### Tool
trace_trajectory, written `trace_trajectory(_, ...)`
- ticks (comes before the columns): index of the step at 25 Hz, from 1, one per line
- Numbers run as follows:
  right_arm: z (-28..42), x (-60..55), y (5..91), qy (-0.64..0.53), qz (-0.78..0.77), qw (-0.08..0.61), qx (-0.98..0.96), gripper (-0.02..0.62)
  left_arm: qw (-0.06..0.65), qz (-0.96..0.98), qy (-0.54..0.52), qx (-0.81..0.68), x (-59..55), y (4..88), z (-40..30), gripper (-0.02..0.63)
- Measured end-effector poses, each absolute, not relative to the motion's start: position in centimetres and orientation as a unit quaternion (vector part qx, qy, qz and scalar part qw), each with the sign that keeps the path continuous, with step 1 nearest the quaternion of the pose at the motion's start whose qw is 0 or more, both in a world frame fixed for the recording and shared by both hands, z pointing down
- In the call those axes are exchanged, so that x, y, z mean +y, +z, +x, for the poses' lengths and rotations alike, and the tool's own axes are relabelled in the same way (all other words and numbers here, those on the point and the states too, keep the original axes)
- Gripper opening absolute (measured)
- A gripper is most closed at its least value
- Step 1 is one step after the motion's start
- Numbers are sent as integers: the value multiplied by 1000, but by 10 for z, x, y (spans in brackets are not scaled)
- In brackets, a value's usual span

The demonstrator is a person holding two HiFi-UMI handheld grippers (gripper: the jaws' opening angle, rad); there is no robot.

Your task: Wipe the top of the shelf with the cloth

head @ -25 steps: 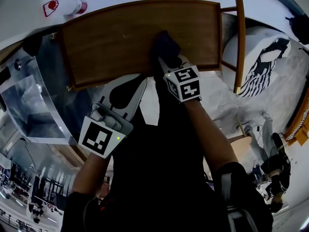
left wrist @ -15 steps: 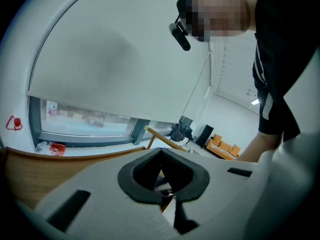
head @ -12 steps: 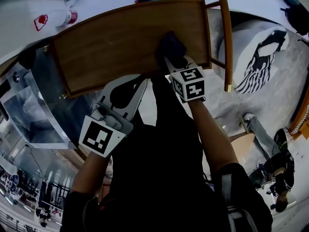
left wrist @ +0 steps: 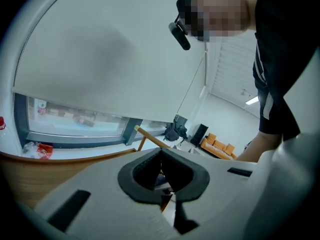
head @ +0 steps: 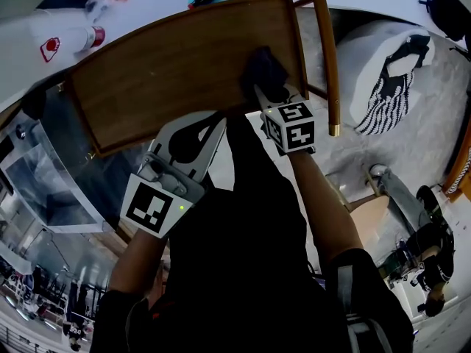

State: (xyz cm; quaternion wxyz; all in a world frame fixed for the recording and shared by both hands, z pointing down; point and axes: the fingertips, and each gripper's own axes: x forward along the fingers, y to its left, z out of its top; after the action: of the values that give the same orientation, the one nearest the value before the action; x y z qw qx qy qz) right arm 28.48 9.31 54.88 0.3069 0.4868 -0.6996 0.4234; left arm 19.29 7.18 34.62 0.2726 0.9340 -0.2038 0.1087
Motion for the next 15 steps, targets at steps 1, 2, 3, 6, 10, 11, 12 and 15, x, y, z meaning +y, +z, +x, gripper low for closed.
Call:
trace_trajectory(1,288,94,549,424,489,307,-697,52,273,934,109,-202,72,346,195,18)
trace_trajectory(2,291,95,549,425,491,307,-695,51,273,935,110,-200,72,346,197,18)
trace_trajectory(3,294,96,549,425,493,307,-694,52,273,935,111,-199,71,346,198,18)
trace_trajectory(6,301,97,548,425,498,309,-690,52,271,936,111,-197,70,344,201,18)
trace_trajectory(10,309,100,547,428,504,316,-680,51,269,936,113,-196,68,342,201,18)
trace_trajectory(11,310,100,546,428,506,317,-679,51,268,937,112,-196,67,341,201,18)
trace_trajectory(12,312,100,546,427,507,319,-678,51,267,937,112,-196,67,340,200,18)
trace_trajectory(15,314,98,544,424,511,320,-676,51,262,938,110,-197,65,337,199,18)
